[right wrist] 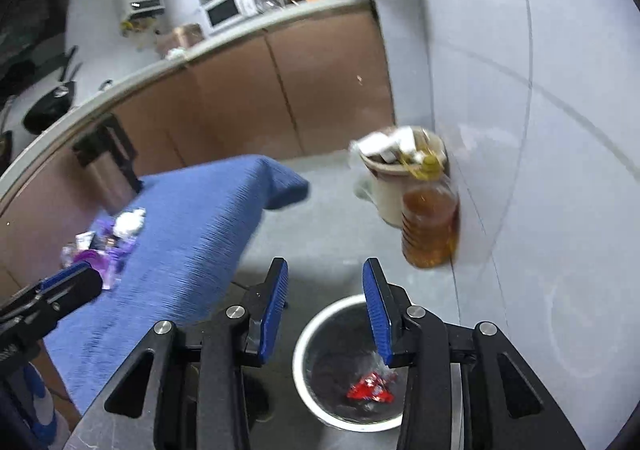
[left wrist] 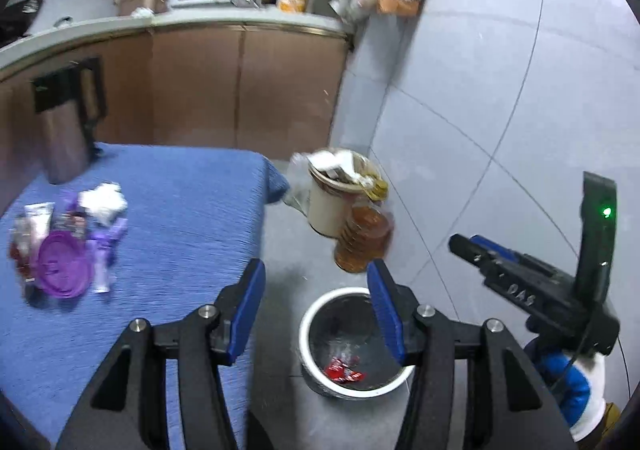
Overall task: Collect trash
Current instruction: 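Return both tools to the trash pile on the towel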
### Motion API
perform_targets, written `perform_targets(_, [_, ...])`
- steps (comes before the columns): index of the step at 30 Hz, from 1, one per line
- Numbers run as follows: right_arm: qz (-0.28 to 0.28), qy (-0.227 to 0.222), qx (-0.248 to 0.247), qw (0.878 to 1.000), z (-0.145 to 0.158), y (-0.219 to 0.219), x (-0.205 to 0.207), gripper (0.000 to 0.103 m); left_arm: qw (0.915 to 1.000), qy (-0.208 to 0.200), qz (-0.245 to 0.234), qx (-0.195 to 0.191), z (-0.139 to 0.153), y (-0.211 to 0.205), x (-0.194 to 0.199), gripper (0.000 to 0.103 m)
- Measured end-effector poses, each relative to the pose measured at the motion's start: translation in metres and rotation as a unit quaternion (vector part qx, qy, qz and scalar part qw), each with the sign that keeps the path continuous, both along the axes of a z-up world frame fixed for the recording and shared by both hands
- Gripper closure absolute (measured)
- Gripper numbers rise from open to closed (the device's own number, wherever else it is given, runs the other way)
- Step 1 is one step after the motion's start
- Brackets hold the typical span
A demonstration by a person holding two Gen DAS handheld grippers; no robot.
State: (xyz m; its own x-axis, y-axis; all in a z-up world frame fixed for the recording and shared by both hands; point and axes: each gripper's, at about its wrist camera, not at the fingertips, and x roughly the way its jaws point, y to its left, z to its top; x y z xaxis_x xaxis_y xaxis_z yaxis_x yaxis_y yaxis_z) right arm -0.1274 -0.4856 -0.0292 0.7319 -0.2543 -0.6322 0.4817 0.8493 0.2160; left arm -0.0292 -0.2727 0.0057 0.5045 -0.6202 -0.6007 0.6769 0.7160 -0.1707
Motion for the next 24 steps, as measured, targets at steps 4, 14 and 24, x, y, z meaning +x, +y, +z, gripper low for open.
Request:
perform_targets(4, [0.024, -0.03, -0.025, 0.999, 0.038, 0.038, -0.004, 0.06, 0.9982, -0.037, 0.044, -0.018, 0.025, 0.051, -0.01, 0.044])
perform_targets(14, [0.116, -0.087, -0.048, 0.988, 0.111, 0.132, 0.0, 0.059, 0.9808, -0.072, 0.173, -0.052, 0.055, 0.194, -0.015, 0.043])
perform_targets(24, [0.185, -0.111, -0.048, 0.975, 0.137, 0.182, 0.019, 0.052, 0.9493, -0.112, 0.289, -0.05, 0.063, 0.287, -0.029, 0.043])
